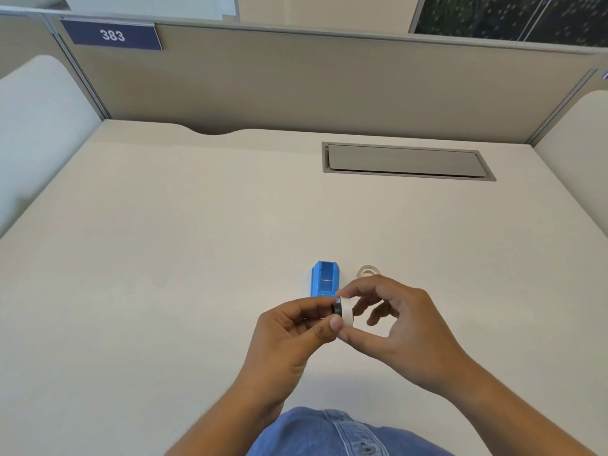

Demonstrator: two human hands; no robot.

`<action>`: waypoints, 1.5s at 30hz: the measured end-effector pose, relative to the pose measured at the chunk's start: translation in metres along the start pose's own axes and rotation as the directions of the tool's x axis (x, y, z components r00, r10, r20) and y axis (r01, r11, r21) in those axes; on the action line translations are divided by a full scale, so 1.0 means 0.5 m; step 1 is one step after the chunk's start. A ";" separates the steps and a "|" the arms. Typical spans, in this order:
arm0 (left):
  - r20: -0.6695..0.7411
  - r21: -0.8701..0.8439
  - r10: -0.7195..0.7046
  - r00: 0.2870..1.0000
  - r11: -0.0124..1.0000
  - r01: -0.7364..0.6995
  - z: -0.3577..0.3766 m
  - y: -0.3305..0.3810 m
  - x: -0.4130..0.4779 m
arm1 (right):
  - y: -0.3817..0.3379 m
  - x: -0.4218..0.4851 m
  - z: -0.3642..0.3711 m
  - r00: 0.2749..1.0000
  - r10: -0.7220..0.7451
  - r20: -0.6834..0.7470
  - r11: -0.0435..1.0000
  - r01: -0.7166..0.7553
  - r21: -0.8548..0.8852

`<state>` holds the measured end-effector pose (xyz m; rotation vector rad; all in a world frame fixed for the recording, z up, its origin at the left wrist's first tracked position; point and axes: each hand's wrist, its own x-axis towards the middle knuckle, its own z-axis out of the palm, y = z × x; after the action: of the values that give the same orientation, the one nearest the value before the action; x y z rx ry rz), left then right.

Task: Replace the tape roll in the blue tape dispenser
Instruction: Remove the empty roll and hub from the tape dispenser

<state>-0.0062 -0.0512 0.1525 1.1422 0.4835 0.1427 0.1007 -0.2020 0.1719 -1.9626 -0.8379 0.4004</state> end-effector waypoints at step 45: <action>-0.067 0.001 -0.056 0.996 0.998 0.056 -0.008 0.008 0.012 | 0.236 0.050 0.011 0.917 0.359 -0.173 0.911 -0.384 -0.151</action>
<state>-0.0020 -0.0439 0.1530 1.1282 0.5750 0.1320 0.1618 -0.2204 0.0695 -2.3002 -0.4154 0.4101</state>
